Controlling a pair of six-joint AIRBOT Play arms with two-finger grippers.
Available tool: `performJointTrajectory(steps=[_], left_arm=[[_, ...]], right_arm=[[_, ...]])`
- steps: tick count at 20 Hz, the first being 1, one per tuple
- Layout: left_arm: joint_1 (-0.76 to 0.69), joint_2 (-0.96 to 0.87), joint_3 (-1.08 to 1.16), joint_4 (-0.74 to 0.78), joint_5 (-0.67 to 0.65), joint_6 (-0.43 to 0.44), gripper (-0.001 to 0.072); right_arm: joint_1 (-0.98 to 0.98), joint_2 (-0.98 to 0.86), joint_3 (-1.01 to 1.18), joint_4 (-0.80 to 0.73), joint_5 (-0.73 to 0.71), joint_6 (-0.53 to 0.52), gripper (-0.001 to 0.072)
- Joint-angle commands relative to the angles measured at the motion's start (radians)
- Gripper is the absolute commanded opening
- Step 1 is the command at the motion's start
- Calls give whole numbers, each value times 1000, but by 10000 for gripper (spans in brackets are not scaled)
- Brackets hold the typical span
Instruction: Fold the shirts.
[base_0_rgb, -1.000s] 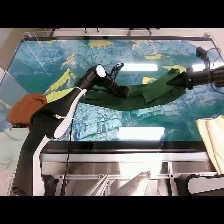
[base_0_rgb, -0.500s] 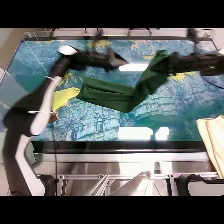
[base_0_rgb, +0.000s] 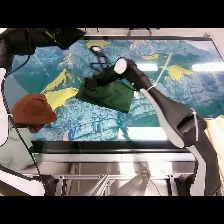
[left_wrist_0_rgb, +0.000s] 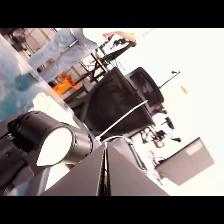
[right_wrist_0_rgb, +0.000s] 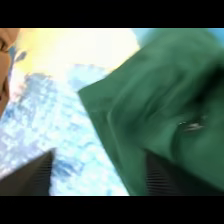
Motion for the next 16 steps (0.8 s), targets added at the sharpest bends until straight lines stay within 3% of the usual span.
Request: performJointTrajectory(steps=[1,4,7,9,12,16], left_arm=[[5,24,-140,-2,-28,39,6],[-3,24,-248,-21,-27,76,6],[-16,24,-321,-82,-48,93,6],[-22,24,-347,-113,-79,109,6],[-30,24,-353,-114,-134,111,6],[-29,24,-353,-111,-140,131,6]], right_arm=[[38,35,-31,-26,31,18,32],[-47,204,-134,-82,211,28,23],[-167,290,-169,-229,400,142,22],[-258,321,-239,-232,463,169,22],[-369,368,-443,-205,401,227,22],[-437,378,-661,-70,143,272,28]])
